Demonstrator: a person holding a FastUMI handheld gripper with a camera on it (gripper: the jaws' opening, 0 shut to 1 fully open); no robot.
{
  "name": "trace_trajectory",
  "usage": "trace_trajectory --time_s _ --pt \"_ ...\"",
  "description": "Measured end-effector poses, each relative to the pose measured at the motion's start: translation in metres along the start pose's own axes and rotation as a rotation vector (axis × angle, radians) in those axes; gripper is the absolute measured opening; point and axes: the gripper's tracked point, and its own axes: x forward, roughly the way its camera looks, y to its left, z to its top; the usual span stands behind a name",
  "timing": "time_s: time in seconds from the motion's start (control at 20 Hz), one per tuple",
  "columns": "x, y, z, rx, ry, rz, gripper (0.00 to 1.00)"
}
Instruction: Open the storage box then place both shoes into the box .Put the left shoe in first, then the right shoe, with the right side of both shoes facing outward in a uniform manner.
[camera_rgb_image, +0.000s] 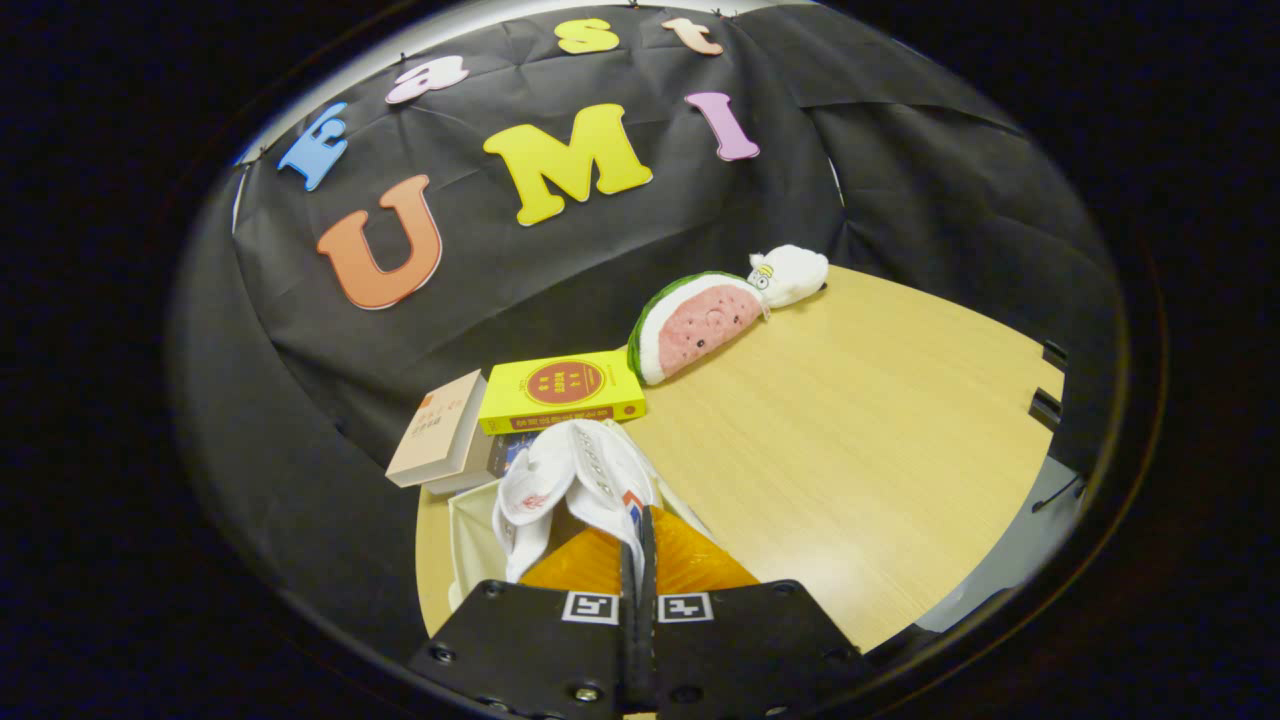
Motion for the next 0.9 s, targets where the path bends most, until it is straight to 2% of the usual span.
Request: trace_trajectory --time_s 0.35,0.45,0.6,0.9 --pt "0.005 -0.001 -0.002 -0.016 -0.012 -0.017 0.0" --pt "0.007 0.007 -0.005 -0.021 -0.007 0.028 0.06" --pt "0.001 0.017 -0.007 -0.039 0.005 0.088 0.32" --pt "-0.028 0.011 0.049 -0.116 -0.132 0.126 0.84"
